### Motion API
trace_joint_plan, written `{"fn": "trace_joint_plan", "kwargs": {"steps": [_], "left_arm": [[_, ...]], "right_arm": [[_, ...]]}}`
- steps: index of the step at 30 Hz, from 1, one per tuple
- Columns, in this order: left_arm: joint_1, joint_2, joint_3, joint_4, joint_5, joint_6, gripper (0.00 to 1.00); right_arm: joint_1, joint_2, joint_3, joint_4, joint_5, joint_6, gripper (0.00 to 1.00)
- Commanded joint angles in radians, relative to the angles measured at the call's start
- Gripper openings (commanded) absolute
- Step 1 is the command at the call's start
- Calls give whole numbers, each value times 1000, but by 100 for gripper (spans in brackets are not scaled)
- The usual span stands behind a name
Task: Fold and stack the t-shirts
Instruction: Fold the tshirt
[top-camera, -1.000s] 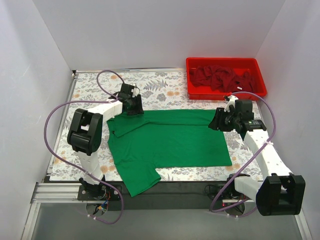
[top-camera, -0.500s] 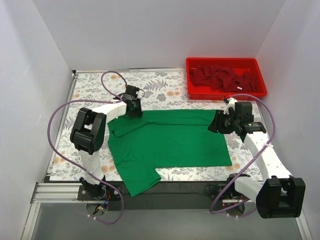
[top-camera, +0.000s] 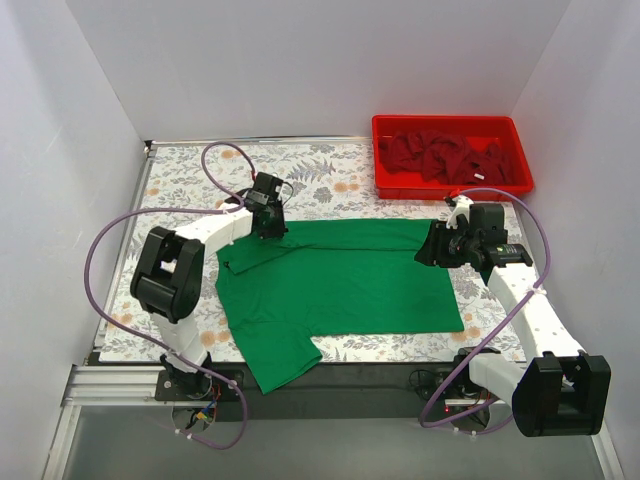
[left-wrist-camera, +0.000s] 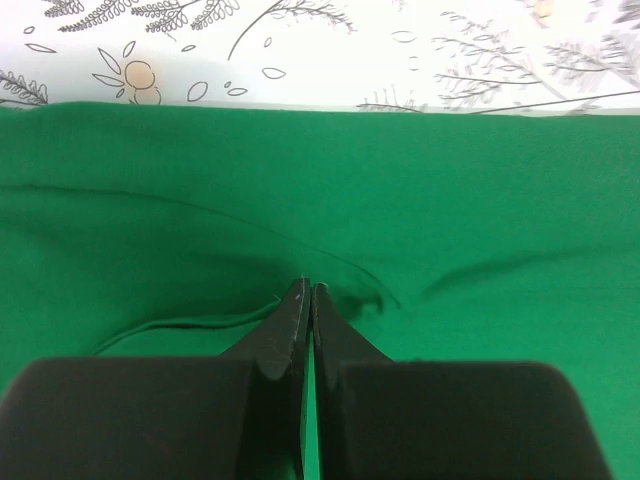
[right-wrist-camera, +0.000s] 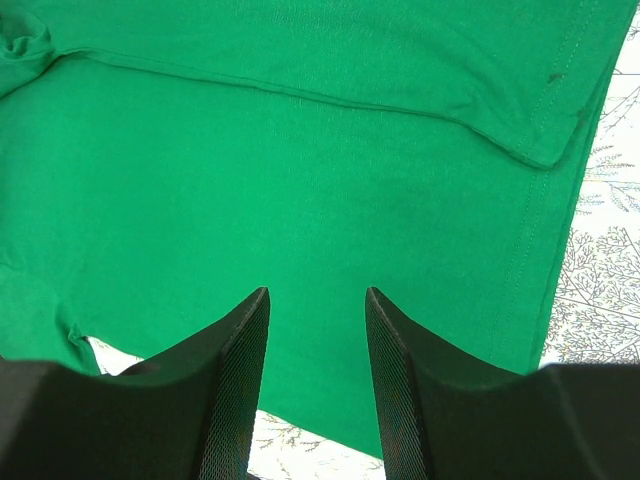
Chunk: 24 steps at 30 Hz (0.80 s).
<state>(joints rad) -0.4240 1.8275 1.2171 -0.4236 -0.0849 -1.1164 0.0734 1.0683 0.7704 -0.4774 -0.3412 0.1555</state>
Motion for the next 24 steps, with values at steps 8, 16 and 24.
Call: {"fn": "trace_joint_plan", "kwargs": {"steps": [8,16,24], "left_arm": [[-45,-166,-106,-70,19,-138,0],[-114,-220,-218,-53,148,-247,2],[-137,-246,-226,-52,168,-298,27]], "right_arm": [[3,-2,-3,5,-33,-25,42],[5,4,-3,5,-48,-28,42],[3,30,9,6,-68,-28,42]]}}
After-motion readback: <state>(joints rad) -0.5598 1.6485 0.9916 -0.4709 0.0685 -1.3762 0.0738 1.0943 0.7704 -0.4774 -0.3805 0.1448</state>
